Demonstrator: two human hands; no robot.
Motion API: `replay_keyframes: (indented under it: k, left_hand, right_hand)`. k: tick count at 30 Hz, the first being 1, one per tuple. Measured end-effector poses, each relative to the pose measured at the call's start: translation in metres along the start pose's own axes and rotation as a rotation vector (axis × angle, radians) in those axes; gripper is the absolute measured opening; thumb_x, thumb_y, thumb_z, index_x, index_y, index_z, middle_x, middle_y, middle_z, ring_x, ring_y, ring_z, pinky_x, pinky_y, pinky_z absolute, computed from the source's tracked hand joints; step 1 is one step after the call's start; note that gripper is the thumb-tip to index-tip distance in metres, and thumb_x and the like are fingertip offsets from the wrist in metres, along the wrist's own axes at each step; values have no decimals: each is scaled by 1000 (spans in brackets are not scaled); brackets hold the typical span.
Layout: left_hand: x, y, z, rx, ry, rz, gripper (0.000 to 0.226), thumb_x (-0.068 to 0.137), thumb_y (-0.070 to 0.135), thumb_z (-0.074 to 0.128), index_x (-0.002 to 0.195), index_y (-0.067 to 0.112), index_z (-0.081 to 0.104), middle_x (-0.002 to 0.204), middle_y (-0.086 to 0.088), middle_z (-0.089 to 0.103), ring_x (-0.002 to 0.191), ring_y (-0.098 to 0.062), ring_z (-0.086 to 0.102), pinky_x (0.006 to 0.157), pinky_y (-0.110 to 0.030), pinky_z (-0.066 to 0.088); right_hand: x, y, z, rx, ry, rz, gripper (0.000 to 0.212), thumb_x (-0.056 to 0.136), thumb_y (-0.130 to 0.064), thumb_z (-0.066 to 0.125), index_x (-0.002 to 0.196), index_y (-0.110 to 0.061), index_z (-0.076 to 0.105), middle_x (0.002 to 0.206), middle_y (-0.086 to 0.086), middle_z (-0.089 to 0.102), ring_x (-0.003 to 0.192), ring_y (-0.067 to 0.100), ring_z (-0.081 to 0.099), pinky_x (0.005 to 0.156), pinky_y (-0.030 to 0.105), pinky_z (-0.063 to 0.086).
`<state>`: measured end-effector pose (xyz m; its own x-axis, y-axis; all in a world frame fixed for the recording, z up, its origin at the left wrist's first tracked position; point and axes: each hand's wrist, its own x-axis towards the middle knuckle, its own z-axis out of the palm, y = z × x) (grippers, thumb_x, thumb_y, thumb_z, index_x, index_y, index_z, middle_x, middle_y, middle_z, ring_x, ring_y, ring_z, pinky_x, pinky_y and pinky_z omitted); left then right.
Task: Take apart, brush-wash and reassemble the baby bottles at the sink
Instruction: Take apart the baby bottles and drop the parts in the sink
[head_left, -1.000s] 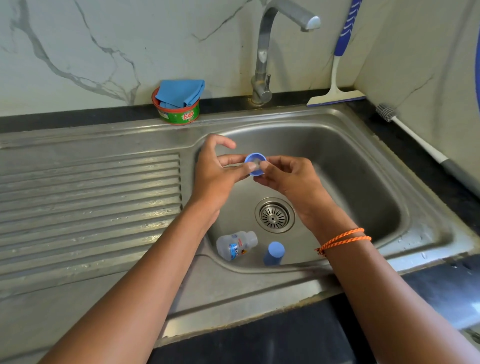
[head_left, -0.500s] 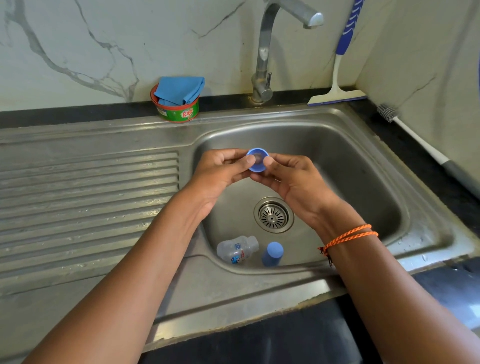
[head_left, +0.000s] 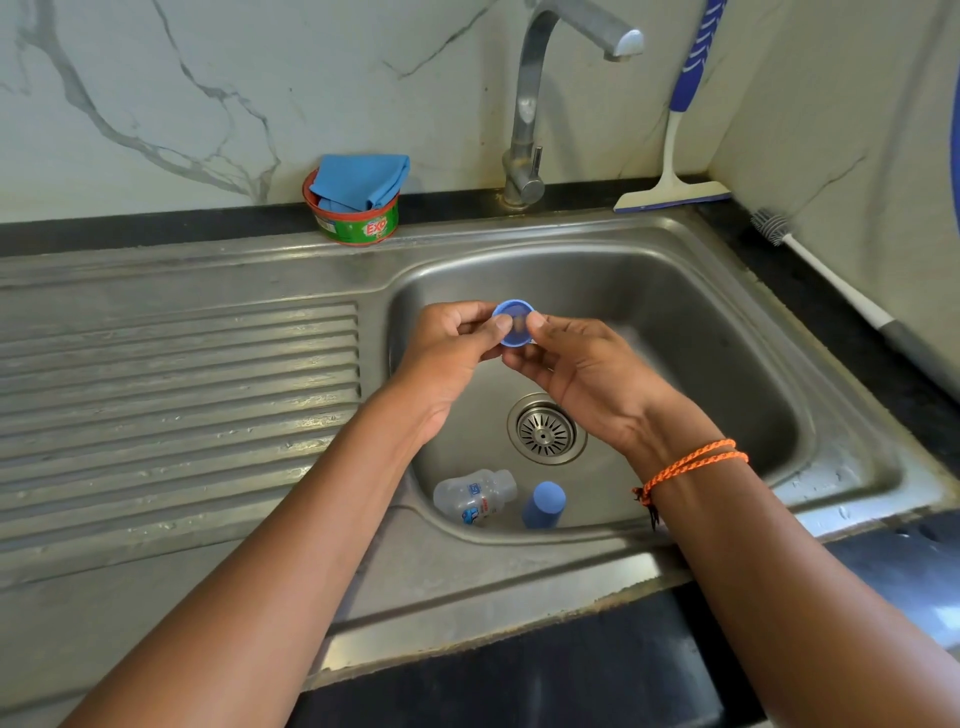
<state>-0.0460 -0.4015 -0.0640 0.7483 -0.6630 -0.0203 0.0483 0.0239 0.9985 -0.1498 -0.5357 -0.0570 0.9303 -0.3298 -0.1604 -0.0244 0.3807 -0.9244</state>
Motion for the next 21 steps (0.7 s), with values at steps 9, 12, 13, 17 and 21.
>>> replay_keyframes:
  k: [9,12,13,17,21]
  left_hand:
    - [0,3,2,-142,-75,-9,28,105,13,59,130,14,70,112,-6,75,100,-12,64,84,-20,47]
    - [-2,0,6,0,-16,48,27,102,15,64,128,18,74,107,-3,78,92,-13,65,82,-27,53]
    - [-2,0,6,64,3,83,27,101,15,66,126,21,75,107,-1,79,91,-13,69,81,-28,57]
    - [-2,6,5,189,135,168,26,100,13,66,121,24,78,103,1,80,80,-18,77,75,-33,64]
    - [-4,5,-1,299,268,246,22,93,8,77,111,19,81,103,2,78,73,-15,76,64,-29,64]
  right_hand:
    - [-1,-8,3,194,15,94,30,105,-12,60,124,9,68,119,18,72,112,25,68,106,31,56]
    - [-3,-8,0,278,38,175,21,98,-8,67,113,6,72,110,16,75,105,23,73,99,30,60]
    - [-3,-8,0,293,44,182,21,98,-8,67,113,5,72,111,16,75,105,22,73,99,30,60]
    - [-5,-15,-3,305,68,145,30,103,-13,64,128,3,65,123,18,71,118,25,68,109,37,54]
    - [-5,-13,-5,154,40,93,37,101,-8,65,132,12,63,130,21,72,126,31,68,110,36,54]
